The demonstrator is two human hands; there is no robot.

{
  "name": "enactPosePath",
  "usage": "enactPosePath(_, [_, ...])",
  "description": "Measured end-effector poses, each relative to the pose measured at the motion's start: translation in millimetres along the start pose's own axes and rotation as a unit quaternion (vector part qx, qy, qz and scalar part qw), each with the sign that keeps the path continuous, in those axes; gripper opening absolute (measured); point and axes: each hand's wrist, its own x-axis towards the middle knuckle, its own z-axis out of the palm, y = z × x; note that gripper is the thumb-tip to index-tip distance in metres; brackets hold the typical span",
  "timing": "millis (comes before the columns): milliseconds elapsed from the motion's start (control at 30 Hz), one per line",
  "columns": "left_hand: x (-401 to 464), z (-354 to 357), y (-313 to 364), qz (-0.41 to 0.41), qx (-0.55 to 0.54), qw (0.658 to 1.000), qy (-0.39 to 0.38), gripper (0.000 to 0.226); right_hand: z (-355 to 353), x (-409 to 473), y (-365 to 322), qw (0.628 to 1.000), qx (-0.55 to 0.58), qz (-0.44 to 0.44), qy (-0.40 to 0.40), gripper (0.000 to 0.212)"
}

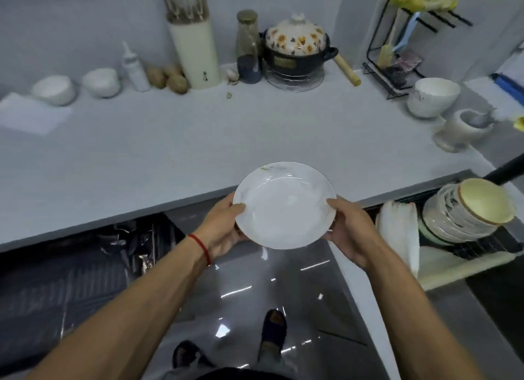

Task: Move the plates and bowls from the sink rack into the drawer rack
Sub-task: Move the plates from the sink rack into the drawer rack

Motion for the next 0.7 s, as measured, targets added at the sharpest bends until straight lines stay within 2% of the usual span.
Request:
enactPosePath(167, [-64, -131, -8, 0.049, -0.048, 0.99, 0.122, 0.036, 123, 22, 32, 0.98, -0.024, 0.043, -0.193, 0.039])
enactPosePath(300, [-121, -238, -27, 0.058, -0.058, 0.961, 0.265, 0.031, 240, 18, 80, 0.953, -0.053, 0.06, -0.293, 0.036])
enactPosePath(400, [-165, -317, -45, 0.057, -0.085, 0.942, 0.321, 0.033, 331, 3, 127, 0.943, -0.087, 0.077, -0.312, 0.034])
enactPosePath(533, [-217, -420, -63, 0.038, -0.095, 0.933, 0.346, 0.031, 441, -27, 193, 0.943, -0.117, 0.107, -0.291, 0.031])
enactPosePath(633, [-245, -486, -72, 0.013, -0.111, 0.923, 0.369, 0.018, 509, -47, 234, 0.941, -0.135, 0.131, -0.281, 0.024])
enactPosePath(700, [-254, -515, -75, -0.002, -0.129, 0.913, 0.388, 0.018, 538, -53, 252, 0.941, -0.137, 0.149, -0.272, 0.024])
